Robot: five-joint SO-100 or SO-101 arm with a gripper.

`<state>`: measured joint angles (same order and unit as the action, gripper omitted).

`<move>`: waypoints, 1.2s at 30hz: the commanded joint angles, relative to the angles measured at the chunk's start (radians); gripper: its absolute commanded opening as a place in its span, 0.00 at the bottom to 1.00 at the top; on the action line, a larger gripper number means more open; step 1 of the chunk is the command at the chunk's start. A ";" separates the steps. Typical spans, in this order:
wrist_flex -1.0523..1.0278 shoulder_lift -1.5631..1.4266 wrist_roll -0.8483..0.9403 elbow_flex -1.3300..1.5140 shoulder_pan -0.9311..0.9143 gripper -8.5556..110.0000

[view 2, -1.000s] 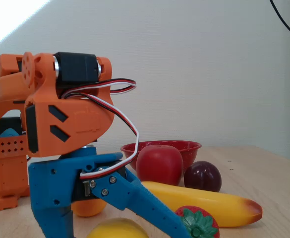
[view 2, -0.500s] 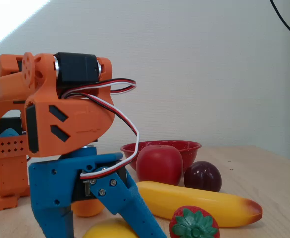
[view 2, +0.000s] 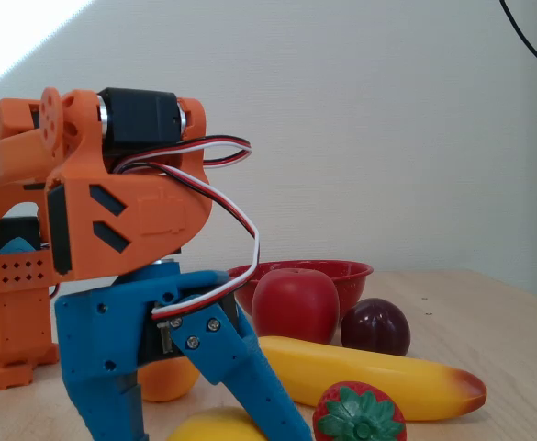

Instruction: Put the lemon in the red bowl.

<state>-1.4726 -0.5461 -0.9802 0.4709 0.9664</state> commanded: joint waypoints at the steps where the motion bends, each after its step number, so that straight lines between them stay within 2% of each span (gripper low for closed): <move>1: 0.008 -0.034 -0.043 -0.034 -0.006 0.21; 3: 0.000 -0.034 -0.058 -0.034 -0.006 0.08; 16: -0.167 -0.184 0.063 -0.087 -0.038 0.07; 28: -0.138 -0.569 0.097 0.336 -0.095 0.07; 36: -0.141 -0.828 0.158 0.589 -0.204 0.07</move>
<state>-1.6276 -1.1950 -0.8636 1.0968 0.8176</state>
